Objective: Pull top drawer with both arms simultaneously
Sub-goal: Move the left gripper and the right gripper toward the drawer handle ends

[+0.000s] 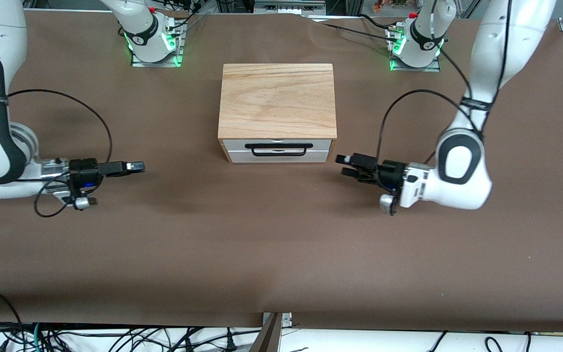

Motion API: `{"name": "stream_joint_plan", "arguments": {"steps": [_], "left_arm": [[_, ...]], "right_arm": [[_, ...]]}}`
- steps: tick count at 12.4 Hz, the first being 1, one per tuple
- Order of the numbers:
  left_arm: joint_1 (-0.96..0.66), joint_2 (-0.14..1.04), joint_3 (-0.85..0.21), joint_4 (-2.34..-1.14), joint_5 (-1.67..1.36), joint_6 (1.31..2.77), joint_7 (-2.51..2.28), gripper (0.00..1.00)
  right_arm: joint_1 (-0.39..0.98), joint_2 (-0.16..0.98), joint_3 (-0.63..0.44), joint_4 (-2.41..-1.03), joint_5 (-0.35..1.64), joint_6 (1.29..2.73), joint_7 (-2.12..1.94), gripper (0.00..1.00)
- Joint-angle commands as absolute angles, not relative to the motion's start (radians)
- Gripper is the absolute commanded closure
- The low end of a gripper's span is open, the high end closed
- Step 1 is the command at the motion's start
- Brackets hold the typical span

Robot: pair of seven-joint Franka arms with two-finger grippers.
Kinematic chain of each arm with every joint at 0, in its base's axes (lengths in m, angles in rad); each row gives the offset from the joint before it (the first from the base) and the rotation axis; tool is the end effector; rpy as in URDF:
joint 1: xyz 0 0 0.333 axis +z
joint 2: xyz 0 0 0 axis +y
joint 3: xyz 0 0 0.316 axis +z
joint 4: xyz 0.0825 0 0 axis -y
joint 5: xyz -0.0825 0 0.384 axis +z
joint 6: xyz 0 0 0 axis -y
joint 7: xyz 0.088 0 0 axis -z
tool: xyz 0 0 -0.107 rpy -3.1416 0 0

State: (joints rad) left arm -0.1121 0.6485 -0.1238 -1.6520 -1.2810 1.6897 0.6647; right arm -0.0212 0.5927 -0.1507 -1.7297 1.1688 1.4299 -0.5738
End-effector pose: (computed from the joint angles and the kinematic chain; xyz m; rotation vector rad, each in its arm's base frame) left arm 0.6196 -0.2322 0.2629 1.7839 -0.2348 -0.2612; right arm 0.6118 0.0138 0.2583 -1.8537 0.0256 0.3590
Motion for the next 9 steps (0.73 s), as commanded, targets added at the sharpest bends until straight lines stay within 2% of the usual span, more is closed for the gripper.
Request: {"name": "stream_joint_plan", "arguments": {"steps": [1,4,9], "left_arm": [[-0.139,0.661,-0.126,-1.692,-1.368,1.690,0.802,0.09],[-0.155,0.728,-0.155,-1.698,-1.446,1.689,0.931,0.14],[-0.193,0.761,-0.155,-1.735,-1.483,1.707,1.038,0.24]], "right_arm": [[0.026,0.584,-0.149,-1.799,1.236,1.434,-0.707,0.00],[0.109,0.604,-0.146,-1.836,1.368,1.442,-0.834,0.00],[0.232,0.664,-0.144,-1.893,1.560,1.496,-1.014,0.00]]}}
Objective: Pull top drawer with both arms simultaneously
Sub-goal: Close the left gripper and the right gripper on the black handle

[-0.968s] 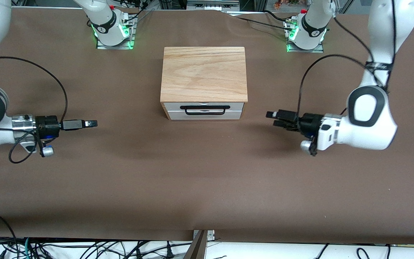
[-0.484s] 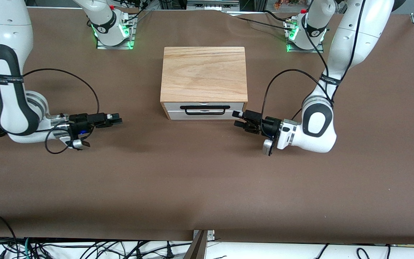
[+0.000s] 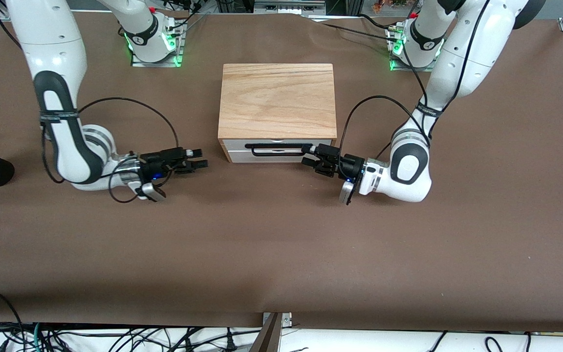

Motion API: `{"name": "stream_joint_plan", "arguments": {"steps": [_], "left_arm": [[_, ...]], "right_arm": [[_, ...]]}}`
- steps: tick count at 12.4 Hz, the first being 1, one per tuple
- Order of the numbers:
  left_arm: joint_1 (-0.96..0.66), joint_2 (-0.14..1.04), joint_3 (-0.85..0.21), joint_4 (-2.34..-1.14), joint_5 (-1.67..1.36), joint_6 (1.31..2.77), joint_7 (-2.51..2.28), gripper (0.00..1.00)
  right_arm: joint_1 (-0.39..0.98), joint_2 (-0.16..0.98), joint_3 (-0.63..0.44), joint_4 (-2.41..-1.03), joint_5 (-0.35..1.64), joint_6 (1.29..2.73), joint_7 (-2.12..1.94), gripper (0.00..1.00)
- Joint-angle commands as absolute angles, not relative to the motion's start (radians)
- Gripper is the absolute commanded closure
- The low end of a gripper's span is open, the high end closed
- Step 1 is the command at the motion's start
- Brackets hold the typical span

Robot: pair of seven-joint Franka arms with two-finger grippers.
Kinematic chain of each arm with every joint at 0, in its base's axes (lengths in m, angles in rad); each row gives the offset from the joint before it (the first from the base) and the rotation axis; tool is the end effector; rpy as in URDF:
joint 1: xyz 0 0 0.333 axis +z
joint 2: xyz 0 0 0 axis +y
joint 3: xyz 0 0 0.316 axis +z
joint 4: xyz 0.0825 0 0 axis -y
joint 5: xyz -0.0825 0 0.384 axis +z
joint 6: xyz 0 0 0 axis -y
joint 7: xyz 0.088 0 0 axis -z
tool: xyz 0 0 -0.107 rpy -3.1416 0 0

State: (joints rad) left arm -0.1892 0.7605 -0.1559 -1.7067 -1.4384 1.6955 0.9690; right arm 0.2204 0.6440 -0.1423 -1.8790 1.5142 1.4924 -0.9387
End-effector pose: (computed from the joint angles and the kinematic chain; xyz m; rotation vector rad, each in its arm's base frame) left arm 0.5739 -0.2953 0.1851 1.6117 -0.3381 -0.1824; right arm 0.5728 0.1638 0.1965 -1.6209 -0.1470 0.1657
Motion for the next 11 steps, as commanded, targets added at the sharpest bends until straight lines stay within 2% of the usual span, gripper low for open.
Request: {"name": "stream_joint_plan", "arguments": {"steps": [1,3,4,5,8,11], "left_arm": [[-0.198,0.762,-0.155,-1.746,-1.512,1.707,1.049,0.35],[-0.209,0.762,-0.155,-1.761,-1.532,1.707,1.054,0.70],[-0.210,0.762,-0.155,-1.766,-1.532,1.707,1.054,0.84],[-0.212,0.762,-0.155,-1.766,-1.532,1.707,1.054,0.94],[-0.204,0.762,-0.155,-1.764,-1.532,1.706,1.046,1.00],[-0.204,0.762,-0.155,-1.763,-1.532,1.706,1.039,1.00]], "right_arm": [[0.242,0.670,-0.143,-1.893,1.566,1.499,-1.029,0.00],[0.288,0.681,-0.144,-1.894,1.626,1.503,-1.055,0.00],[0.314,0.684,-0.144,-1.894,1.652,1.515,-1.074,0.00],[0.334,0.687,-0.144,-1.893,1.658,1.517,-1.083,0.00],[0.376,0.709,-0.144,-1.891,1.663,1.517,-1.085,0.00],[0.416,0.726,-0.144,-1.890,1.690,1.525,-1.106,0.00]]}}
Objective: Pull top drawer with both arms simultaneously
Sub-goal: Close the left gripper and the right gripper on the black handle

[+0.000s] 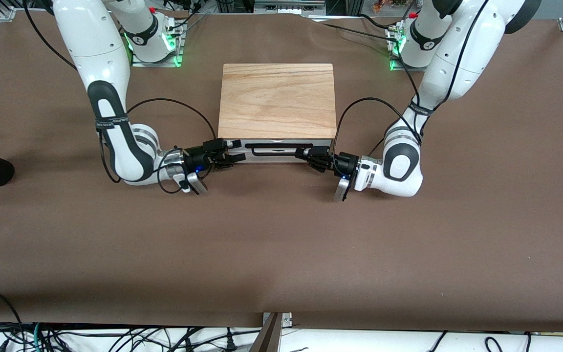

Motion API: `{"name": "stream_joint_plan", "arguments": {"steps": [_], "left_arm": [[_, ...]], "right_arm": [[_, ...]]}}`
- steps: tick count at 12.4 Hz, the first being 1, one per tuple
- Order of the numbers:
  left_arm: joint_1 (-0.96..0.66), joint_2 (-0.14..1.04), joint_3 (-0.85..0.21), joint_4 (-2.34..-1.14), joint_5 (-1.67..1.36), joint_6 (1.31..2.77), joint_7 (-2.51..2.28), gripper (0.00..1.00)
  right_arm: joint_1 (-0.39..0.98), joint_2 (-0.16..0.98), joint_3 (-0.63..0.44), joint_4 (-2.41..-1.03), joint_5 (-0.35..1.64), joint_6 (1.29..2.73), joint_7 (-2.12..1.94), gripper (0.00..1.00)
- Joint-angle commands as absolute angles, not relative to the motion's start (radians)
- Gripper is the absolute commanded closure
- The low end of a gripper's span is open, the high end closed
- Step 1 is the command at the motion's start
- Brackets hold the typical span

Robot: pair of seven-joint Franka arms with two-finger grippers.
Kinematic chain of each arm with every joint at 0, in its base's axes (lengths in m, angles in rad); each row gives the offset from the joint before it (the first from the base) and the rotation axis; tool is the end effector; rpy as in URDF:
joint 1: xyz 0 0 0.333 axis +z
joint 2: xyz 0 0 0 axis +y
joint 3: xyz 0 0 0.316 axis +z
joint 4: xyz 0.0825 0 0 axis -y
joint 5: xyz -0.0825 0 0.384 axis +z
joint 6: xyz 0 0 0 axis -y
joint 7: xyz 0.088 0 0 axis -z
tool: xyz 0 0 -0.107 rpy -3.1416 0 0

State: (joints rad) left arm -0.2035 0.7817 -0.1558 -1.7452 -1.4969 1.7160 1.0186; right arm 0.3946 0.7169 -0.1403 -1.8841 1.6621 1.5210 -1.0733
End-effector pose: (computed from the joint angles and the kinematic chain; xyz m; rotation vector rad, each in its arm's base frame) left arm 0.5593 -0.3002 0.1603 1.5980 -0.2933 -0.1667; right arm 0.5387 0.2591 0.1581 -1.5582 -0.2269 0.1442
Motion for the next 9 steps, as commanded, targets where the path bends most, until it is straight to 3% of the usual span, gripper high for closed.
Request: {"name": "stream_joint_plan", "arguments": {"steps": [1,4,5,7,9], "left_arm": [[-0.204,0.762,-0.155,-1.763,-1.532,1.706,1.039,1.00],[-0.207,0.762,-0.155,-1.755,-1.529,1.703,1.032,1.00],[-0.207,0.764,-0.155,-1.756,-1.529,1.703,1.032,1.00],[-0.207,0.764,-0.155,-1.756,-1.529,1.703,1.032,1.00],[-0.207,0.764,-0.155,-1.756,-1.529,1.703,1.031,1.00]], "right_arm": [[0.422,0.726,-0.144,-1.890,1.698,1.532,-1.109,0.00],[0.429,0.735,-0.144,-1.881,1.736,1.542,-1.112,0.02],[0.430,0.735,-0.144,-1.879,1.738,1.542,-1.117,0.08],[0.431,0.735,-0.144,-1.878,1.738,1.546,-1.117,0.45],[0.446,0.735,-0.144,-1.879,1.747,1.557,-1.117,0.48]]}}
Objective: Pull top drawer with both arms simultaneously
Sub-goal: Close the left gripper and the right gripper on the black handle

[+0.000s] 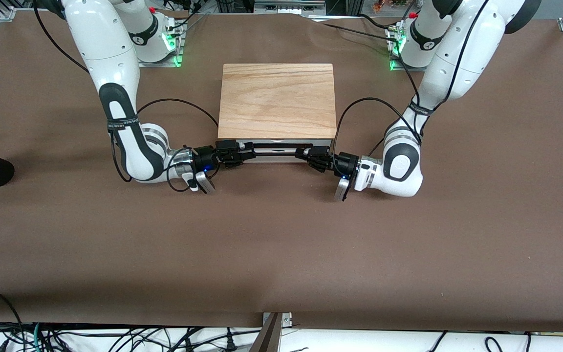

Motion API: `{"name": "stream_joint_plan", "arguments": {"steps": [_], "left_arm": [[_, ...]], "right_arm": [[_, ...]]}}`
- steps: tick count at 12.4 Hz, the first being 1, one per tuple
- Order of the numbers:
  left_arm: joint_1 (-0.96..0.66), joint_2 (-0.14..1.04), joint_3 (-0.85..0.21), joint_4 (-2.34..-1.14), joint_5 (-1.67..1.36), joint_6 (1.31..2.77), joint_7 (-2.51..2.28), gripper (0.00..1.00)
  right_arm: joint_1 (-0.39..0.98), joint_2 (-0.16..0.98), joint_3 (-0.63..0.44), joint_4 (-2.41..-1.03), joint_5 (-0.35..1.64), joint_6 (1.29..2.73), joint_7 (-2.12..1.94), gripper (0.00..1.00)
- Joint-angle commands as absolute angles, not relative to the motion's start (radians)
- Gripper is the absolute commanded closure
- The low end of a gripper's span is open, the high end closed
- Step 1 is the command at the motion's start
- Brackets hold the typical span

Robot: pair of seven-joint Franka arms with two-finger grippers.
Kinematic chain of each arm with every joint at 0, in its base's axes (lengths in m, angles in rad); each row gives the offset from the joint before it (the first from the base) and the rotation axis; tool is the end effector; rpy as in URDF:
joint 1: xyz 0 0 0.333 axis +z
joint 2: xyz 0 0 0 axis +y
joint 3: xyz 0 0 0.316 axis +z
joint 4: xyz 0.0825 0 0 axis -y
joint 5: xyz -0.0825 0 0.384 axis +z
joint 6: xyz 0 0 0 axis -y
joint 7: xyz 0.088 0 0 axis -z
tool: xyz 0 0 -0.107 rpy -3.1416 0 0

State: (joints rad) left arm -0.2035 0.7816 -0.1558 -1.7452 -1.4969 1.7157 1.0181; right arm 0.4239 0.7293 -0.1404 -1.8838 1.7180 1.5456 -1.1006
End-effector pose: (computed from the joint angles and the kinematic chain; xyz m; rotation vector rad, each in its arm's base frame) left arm 0.5592 -0.3002 0.1604 1.5979 -0.2930 -0.1672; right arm 0.5360 0.2733 0.1517 -1.5533 -0.2152 0.1062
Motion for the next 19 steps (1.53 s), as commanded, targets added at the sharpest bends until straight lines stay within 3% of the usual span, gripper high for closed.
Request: {"name": "stream_joint_plan", "arguments": {"steps": [1,4,11,14,16,19], "left_arm": [[-0.206,0.764,-0.155,-1.755,-1.529,1.703,1.029,1.00],[-0.207,0.764,-0.155,-1.755,-1.529,1.703,1.025,1.00],[-0.210,0.765,-0.155,-1.755,-1.531,1.704,1.025,1.00],[-0.210,0.765,-0.155,-1.753,-1.531,1.704,1.025,1.00],[-0.210,0.765,-0.155,-1.753,-1.531,1.704,1.025,1.00],[-0.210,0.765,-0.155,-1.753,-1.532,1.704,1.025,1.00]], "right_arm": [[0.449,0.735,-0.144,-1.879,1.753,1.557,-1.118,0.48],[0.456,0.735,-0.144,-1.879,1.755,1.571,-1.117,0.57],[0.443,0.735,-0.147,-1.888,1.749,1.566,-1.132,0.57],[0.448,0.735,-0.147,-1.891,1.749,1.563,-1.132,0.69],[0.448,0.735,-0.147,-1.891,1.749,1.565,-1.132,0.70],[0.448,0.735,-0.147,-1.891,1.749,1.565,-1.132,0.84]]}}
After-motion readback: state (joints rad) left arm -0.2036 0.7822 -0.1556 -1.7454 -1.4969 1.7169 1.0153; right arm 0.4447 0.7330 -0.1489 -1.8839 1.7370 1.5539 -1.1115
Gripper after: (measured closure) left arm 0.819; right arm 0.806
